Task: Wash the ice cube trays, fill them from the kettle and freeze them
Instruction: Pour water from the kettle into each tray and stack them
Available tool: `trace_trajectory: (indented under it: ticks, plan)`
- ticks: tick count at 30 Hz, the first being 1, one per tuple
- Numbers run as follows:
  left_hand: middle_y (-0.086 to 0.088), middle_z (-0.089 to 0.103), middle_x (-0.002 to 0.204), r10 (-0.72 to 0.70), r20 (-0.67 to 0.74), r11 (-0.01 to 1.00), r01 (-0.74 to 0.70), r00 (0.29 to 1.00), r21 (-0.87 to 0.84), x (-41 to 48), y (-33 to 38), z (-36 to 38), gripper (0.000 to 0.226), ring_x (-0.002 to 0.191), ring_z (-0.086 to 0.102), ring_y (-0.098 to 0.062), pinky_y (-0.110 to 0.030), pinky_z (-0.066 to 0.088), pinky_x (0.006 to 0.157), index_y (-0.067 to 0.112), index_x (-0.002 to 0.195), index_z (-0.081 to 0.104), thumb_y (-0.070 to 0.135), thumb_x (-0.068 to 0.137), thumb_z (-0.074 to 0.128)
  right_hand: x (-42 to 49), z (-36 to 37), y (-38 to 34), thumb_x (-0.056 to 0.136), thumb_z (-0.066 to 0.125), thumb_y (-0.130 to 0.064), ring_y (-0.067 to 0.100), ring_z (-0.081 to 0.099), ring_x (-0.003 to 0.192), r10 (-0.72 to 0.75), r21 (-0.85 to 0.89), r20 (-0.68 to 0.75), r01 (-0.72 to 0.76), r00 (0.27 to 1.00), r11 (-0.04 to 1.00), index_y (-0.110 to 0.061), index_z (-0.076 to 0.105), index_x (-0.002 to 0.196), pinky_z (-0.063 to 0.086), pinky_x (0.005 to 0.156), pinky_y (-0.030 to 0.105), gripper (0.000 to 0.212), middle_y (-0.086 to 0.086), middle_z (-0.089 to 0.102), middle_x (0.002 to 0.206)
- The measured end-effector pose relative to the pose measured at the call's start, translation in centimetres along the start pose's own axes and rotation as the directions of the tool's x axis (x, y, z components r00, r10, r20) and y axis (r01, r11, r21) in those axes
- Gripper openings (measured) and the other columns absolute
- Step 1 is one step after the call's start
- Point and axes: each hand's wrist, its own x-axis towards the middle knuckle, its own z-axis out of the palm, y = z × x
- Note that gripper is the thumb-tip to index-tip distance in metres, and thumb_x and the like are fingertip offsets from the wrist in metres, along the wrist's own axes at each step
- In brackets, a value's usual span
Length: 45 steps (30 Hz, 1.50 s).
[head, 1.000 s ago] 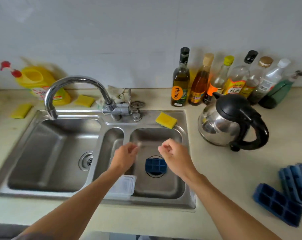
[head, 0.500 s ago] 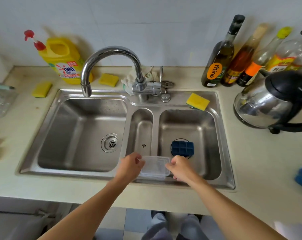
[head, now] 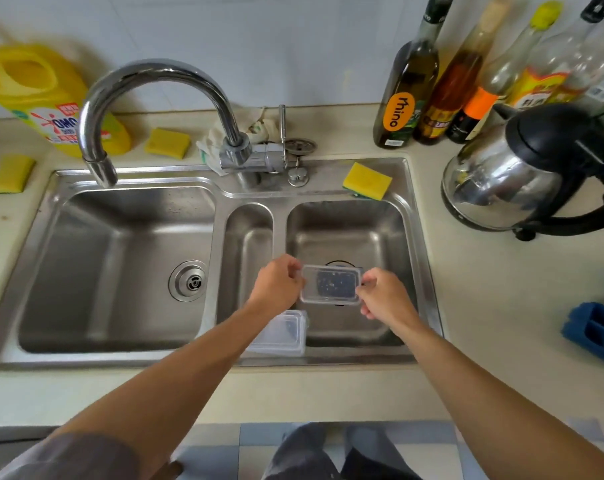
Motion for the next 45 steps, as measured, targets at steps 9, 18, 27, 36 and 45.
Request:
trace_trajectory:
  ticks: [9,18,27,36,45]
  plan:
    - [-0.013,0.068,0.099,-0.113,0.169,0.937,0.048,0.979,0.347,8.4,1.6,5.9,0.024,0.084,0.066,-0.024,-0.03,0.054,0.069,-0.001,0.114,0.064,0.0,0.09,0.065,8.0,1.3,3.7,0.095,0.053,-0.003,0.033,0.07,0.095,0.079,-0.045,0.019,-0.078,0.997,0.996,-0.004,0.059,0.118,0.06,0.086,0.052,0.024,0.014,0.067,0.106]
    - [-0.015,0.068,0.104,-0.168,0.17,0.922,0.094,0.971,0.375,11.4,-1.2,9.4,0.022,0.088,0.063,-0.024,-0.031,0.05,0.07,0.004,0.112,0.062,0.005,0.091,0.069,11.6,3.7,6.3,0.097,0.059,-0.006,0.024,0.057,0.088,0.105,-0.169,0.029,-0.099,0.994,0.981,-0.01,0.061,0.121,0.046,0.071,0.032,0.025,0.006,0.061,0.103]
    - [-0.017,0.066,0.104,-0.186,0.12,0.943,0.142,0.975,0.3,12.6,-1.7,9.8,0.017,0.093,0.068,-0.033,-0.046,0.06,0.085,0.005,0.108,0.059,0.001,0.092,0.063,12.7,4.3,7.0,0.101,0.054,-0.012,0.03,0.063,0.1,0.126,-0.139,-0.008,-0.126,0.992,0.982,-0.011,0.062,0.122,0.042,0.074,0.031,0.023,0.013,0.068,0.121]
    - [-0.021,0.069,0.101,-0.281,0.183,0.942,0.234,0.942,0.241,13.0,-2.1,10.0,0.014,0.089,0.072,-0.036,-0.049,0.063,0.081,0.002,0.11,0.063,0.009,0.099,0.058,13.0,4.6,7.7,0.105,0.055,-0.017,0.032,0.069,0.094,0.218,-0.048,0.039,-0.216,0.975,0.975,-0.006,0.069,0.111,0.062,0.082,0.045,0.019,0.015,0.07,0.106]
    - [-0.023,0.067,0.102,-0.33,0.224,0.936,0.286,0.917,0.208,13.4,-2.3,10.3,0.017,0.09,0.071,-0.04,-0.049,0.063,0.076,0.002,0.115,0.064,0.008,0.102,0.056,12.6,5.4,7.8,0.106,0.05,-0.018,0.036,0.07,0.091,0.22,-0.026,0.012,-0.219,0.975,0.975,-0.005,0.069,0.105,0.061,0.081,0.054,0.023,0.018,0.07,0.101]
